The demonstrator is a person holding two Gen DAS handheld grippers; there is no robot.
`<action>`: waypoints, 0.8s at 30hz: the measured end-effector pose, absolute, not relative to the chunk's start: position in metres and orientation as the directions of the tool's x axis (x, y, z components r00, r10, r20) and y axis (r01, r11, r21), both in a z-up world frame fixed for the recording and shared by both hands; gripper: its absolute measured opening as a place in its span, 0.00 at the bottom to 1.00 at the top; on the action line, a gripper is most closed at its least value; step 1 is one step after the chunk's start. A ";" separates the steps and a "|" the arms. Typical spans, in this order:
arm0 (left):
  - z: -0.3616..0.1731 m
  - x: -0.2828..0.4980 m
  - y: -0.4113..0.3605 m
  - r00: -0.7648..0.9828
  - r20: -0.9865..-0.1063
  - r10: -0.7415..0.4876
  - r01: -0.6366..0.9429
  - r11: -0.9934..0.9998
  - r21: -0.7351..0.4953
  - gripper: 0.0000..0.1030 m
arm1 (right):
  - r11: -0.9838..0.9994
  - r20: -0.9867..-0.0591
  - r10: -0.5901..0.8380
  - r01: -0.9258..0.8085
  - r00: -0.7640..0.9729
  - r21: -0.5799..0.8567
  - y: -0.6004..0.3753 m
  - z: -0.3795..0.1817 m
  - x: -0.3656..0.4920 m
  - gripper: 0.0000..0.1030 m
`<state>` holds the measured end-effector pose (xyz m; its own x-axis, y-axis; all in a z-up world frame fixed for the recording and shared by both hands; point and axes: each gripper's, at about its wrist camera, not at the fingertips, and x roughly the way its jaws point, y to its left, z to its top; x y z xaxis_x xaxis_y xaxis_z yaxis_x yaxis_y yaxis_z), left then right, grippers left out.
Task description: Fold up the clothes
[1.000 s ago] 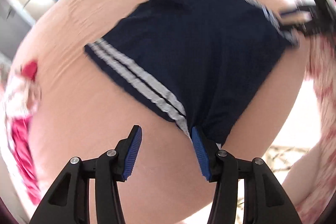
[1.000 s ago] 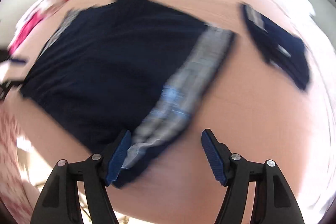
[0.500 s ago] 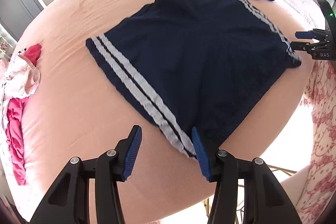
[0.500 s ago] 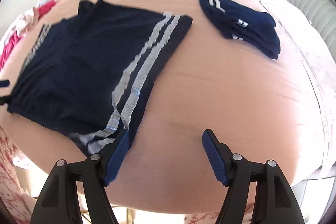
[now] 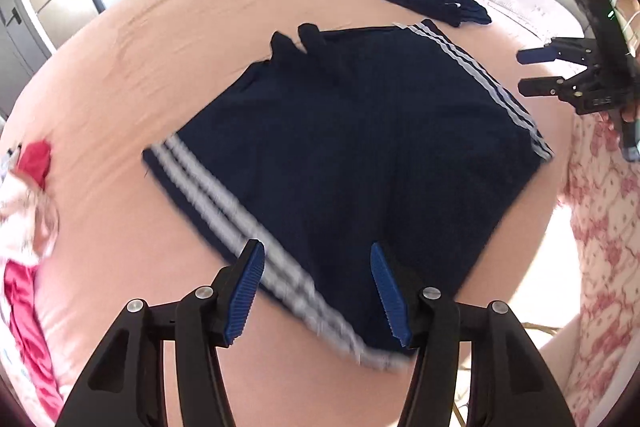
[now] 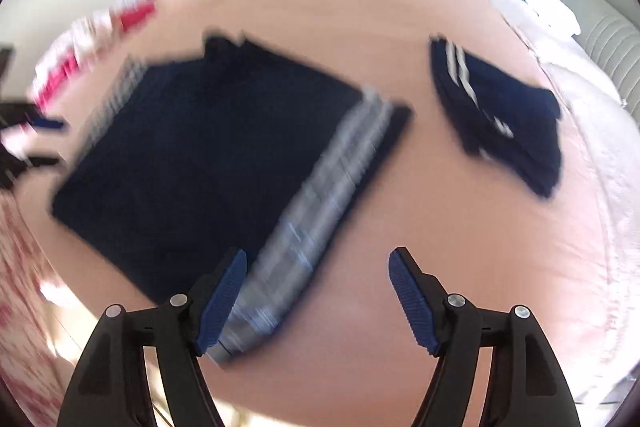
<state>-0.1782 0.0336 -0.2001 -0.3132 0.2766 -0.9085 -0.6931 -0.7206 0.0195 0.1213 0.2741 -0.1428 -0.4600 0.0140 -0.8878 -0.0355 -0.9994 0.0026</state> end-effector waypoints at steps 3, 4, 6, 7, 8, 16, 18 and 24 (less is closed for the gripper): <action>-0.216 -0.173 0.054 -0.252 -0.930 0.266 -0.724 -0.690 -0.001 0.51 | -0.998 -0.868 -0.062 0.012 -0.493 0.064 0.232 -0.155 0.056 0.71; -0.221 -0.173 0.057 -0.241 -0.937 0.252 -0.742 -0.670 0.011 0.51 | -0.997 -0.884 -0.074 0.041 -0.462 0.062 0.227 -0.170 0.040 0.71; -0.221 -0.168 0.053 -0.254 -0.937 0.242 -0.773 -0.632 0.046 0.52 | -0.996 -0.914 -0.054 0.090 -0.401 0.020 0.225 -0.190 0.006 0.71; -0.221 -0.166 0.048 -0.257 -0.936 0.241 -0.786 -0.615 0.057 0.54 | -0.994 -0.918 -0.030 0.111 -0.395 -0.015 0.229 -0.190 0.014 0.72; -0.220 -0.167 0.040 -0.246 -0.944 0.221 -0.789 -0.611 0.063 0.55 | -0.990 -0.921 -0.006 0.133 -0.389 -0.050 0.232 -0.191 0.022 0.73; -0.192 -0.182 0.024 -0.223 -0.910 0.349 -0.790 -0.612 -0.041 0.59 | -0.994 -0.893 -0.010 0.100 -0.450 -0.039 0.252 -0.154 0.057 0.79; -0.210 -0.175 0.035 -0.192 -0.941 0.277 -0.831 -0.556 0.006 0.59 | -0.991 -0.910 -0.053 0.133 -0.412 -0.002 0.238 -0.163 0.053 0.79; -0.195 -0.170 0.001 -0.226 -0.930 0.289 -0.776 -0.631 -0.007 0.60 | -0.999 -0.916 -0.027 -0.020 -0.399 0.038 0.267 -0.163 0.089 0.80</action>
<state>-0.1697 0.0012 -0.1949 -0.2264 0.2890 -0.9302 -0.7756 -0.6311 -0.0073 0.0890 0.2668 -0.1631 -0.3992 -0.0268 -0.9165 -0.0198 -0.9991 0.0378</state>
